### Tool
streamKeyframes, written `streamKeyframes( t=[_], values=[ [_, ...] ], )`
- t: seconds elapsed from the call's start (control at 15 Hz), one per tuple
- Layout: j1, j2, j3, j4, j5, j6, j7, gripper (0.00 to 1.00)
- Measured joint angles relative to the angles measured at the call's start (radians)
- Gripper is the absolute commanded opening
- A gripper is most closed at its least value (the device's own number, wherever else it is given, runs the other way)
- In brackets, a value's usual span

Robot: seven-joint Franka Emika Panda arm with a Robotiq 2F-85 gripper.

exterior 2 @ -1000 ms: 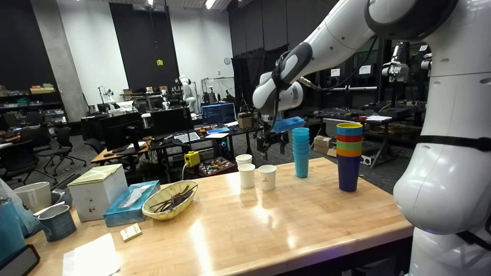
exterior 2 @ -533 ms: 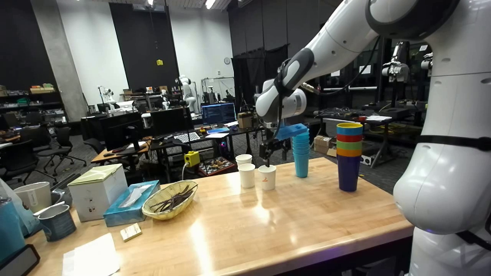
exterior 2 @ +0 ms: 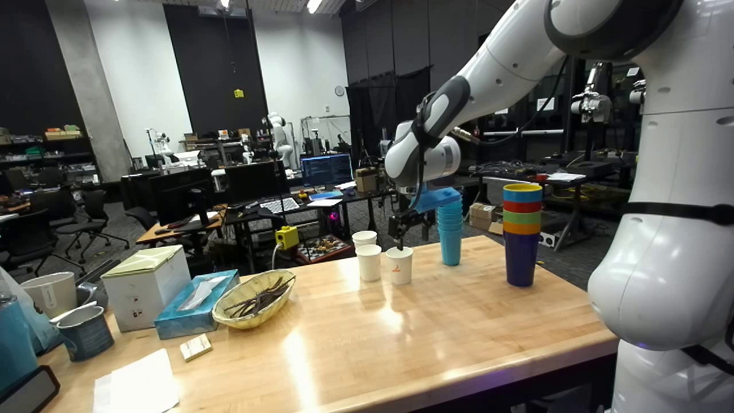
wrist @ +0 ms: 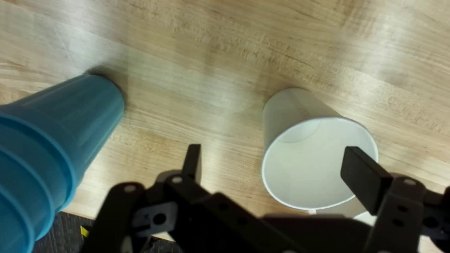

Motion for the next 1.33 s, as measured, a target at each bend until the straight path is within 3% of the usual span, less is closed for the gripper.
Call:
streamKeyframes(
  t=[0.33,0.4,0.47,1.13,1.33],
  values=[
    [-0.004,0.034,-0.005,-0.001,0.0,0.042,0.0,1.0],
    [-0.004,0.044,-0.005,-0.001,0.0,0.056,0.0,0.94],
    [-0.004,0.054,-0.006,-0.002,0.0,0.068,0.0,0.74],
    [-0.003,0.066,0.001,0.003,0.0,0.103,-0.006,0.02],
    [-0.002,0.059,0.006,0.002,0.0,0.106,-0.014,0.0]
  ],
)
